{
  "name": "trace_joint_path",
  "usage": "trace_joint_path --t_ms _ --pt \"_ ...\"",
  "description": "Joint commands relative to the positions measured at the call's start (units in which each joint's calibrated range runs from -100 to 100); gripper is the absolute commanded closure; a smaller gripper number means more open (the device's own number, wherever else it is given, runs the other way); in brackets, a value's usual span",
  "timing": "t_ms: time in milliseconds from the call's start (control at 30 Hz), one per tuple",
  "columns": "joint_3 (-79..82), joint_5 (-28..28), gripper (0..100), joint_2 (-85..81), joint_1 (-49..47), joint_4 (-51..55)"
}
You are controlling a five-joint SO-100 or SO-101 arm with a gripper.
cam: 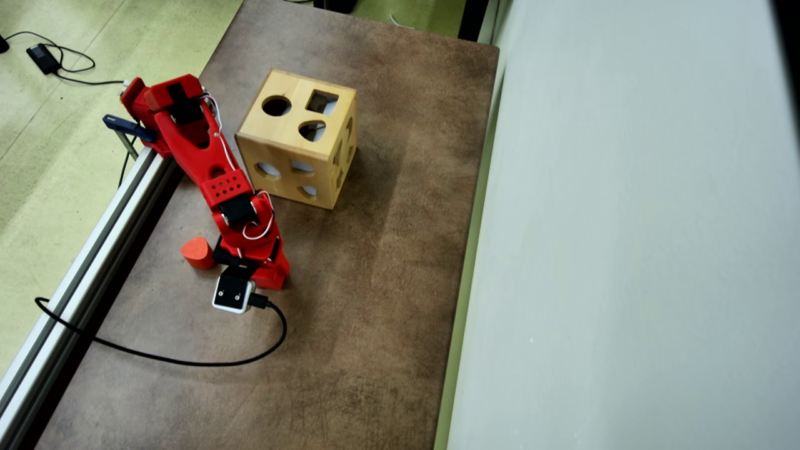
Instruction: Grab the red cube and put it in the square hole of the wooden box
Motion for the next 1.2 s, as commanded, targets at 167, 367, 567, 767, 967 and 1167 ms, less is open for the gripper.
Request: trace_joint_path --t_ms 167,367,567,767,967,1167 --pt "-2.6 -3.0 98 -13.2 -0.5 17.4" --pt "-2.6 -5.3 98 -21.5 -0.6 25.2" --pt "-2.6 -6.9 98 -29.7 -1.2 31.4" --pt "-2.2 -7.8 98 -40.7 -3.4 31.4" --pt "-1.6 -10.7 98 -47.3 -10.2 31.4" --pt "-1.5 -14.9 98 -48.4 -19.5 31.4"
